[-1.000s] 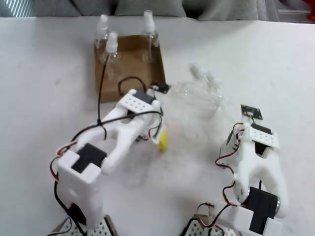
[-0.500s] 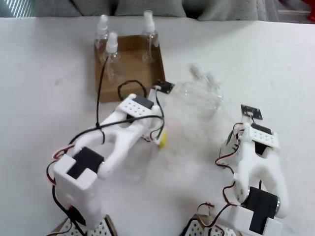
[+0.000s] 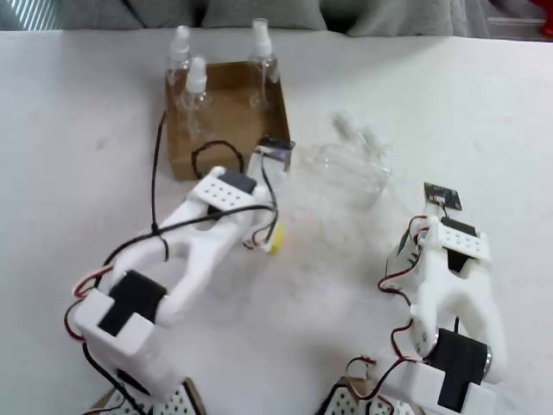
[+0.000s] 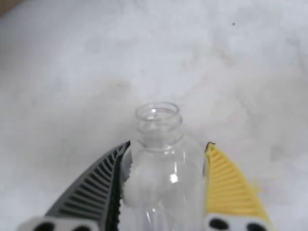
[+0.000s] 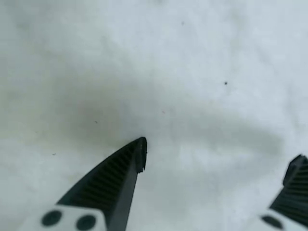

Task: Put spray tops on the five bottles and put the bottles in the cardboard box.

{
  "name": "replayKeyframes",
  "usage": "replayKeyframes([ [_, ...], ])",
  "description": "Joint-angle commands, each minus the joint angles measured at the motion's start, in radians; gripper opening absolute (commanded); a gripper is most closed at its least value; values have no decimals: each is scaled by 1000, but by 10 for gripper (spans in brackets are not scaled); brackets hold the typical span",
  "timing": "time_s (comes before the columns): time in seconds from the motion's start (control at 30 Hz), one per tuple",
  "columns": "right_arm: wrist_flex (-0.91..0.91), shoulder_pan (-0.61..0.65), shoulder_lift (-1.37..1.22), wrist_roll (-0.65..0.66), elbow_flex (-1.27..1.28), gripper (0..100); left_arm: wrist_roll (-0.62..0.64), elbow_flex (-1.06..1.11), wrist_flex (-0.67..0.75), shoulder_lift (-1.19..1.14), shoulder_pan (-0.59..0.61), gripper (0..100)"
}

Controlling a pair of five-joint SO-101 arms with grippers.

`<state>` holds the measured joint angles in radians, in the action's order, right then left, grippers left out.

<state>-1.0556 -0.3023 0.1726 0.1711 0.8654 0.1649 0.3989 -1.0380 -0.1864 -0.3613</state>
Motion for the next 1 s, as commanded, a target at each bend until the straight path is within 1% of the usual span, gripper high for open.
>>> replayKeyframes([
  [0.0,15,7,28,5,-3,405,3,8,31,71,91,124],
  [0.1,38,7,28,5,-3,405,2,15,28,68,176,124],
  [0.17,53,12,30,9,-8,405,2,51,57,68,225,124],
  [0.23,53,12,41,12,-14,405,2,92,100,74,257,124],
  [0.33,15,-19,44,12,-97,405,2,103,106,76,280,124],
  [0.5,-237,-56,16,12,-439,404,2,103,110,76,277,124],
  [0.7,-481,5,-171,12,-888,399,2,103,110,76,277,124],
  [0.77,-532,19,-257,12,-1030,365,2,103,110,76,277,124],
  [0.87,-555,30,-386,12,-1217,307,2,103,110,76,277,124],
  [0.97,-556,31,-510,12,-1376,293,2,103,110,76,277,124],
])
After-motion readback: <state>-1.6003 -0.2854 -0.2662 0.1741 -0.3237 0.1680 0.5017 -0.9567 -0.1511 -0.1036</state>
